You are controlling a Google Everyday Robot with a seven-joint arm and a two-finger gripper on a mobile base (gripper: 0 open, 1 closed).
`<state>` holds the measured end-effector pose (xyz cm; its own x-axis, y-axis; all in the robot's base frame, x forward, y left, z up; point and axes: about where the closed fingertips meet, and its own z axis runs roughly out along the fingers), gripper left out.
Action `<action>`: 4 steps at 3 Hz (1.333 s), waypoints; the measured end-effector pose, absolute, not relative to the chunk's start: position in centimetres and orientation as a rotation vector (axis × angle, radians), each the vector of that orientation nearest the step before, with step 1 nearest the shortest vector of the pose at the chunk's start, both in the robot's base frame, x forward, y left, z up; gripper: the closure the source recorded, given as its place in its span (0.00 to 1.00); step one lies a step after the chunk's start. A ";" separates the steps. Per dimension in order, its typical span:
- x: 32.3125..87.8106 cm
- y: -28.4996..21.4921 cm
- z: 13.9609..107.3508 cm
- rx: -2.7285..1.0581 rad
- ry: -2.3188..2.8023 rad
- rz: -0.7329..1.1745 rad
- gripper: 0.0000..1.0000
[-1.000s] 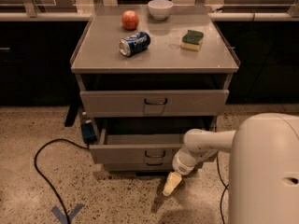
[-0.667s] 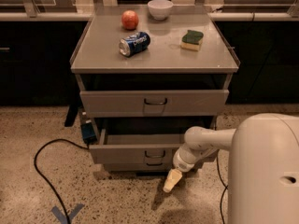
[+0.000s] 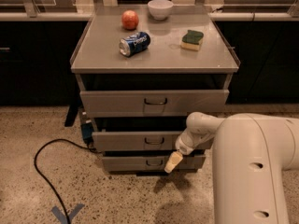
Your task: Close middle drawer
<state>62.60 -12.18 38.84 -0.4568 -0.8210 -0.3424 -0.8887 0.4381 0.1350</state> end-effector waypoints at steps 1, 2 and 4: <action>62.6 -12.2 38.8 -1.492 2.465 0.437 0.00; 63.5 -12.7 38.5 -1.473 2.476 0.420 0.00; 66.8 -13.9 38.4 -1.419 2.487 0.412 0.00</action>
Offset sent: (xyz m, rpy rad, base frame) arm 0.0241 -0.0151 -0.0038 -0.0213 -0.0220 -0.0427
